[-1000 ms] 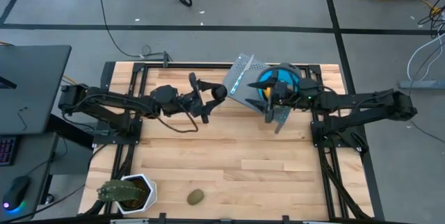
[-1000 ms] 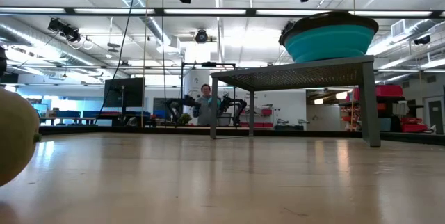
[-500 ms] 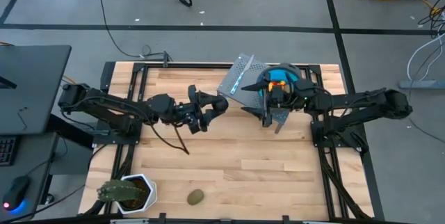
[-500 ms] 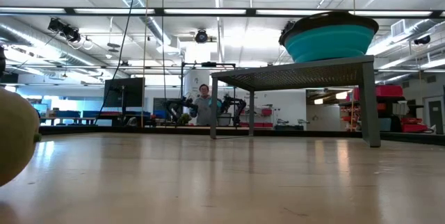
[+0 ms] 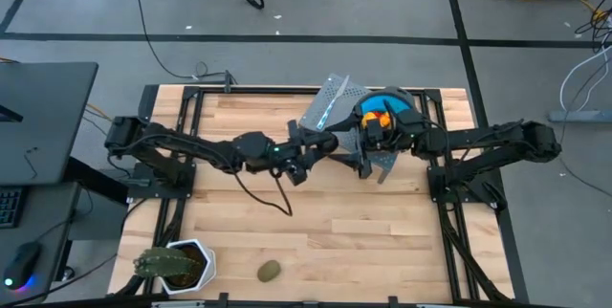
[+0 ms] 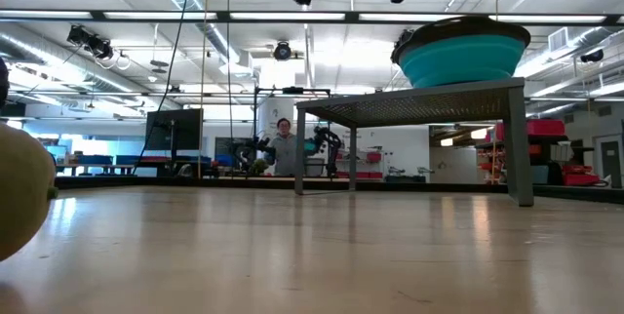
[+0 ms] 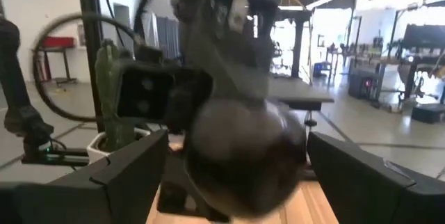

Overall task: Pick & Place Fruit
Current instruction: Put the black plum in the blue strainer bowl on the shelf

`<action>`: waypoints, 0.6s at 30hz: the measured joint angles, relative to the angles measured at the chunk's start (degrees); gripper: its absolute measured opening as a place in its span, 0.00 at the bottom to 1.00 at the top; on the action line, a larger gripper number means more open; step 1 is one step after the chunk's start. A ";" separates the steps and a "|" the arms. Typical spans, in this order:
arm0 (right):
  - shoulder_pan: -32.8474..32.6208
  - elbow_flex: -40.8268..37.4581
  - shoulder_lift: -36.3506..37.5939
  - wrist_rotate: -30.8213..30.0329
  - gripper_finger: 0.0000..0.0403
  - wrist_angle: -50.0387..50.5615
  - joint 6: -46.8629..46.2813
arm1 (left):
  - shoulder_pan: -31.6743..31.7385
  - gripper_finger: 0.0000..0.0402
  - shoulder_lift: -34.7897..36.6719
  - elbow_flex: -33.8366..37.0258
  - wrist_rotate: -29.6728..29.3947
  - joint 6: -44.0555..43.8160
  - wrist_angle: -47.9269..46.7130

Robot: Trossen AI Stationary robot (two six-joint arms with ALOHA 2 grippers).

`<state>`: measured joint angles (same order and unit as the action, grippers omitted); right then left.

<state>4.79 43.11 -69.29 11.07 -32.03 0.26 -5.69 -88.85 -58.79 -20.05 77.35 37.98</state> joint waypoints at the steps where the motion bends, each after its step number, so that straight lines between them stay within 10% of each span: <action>1: 0.01 0.00 0.00 0.01 0.88 0.47 -0.03 | -0.02 0.67 -0.31 -0.79 0.06 0.10 0.10; 18: 0.00 0.00 -0.57 0.11 0.88 -3.42 -4.55 | -0.09 0.68 -0.29 -1.63 2.31 0.09 -0.86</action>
<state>4.79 43.11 -69.86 11.18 -35.45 -4.29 -5.78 -89.14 -60.42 -17.75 77.44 37.11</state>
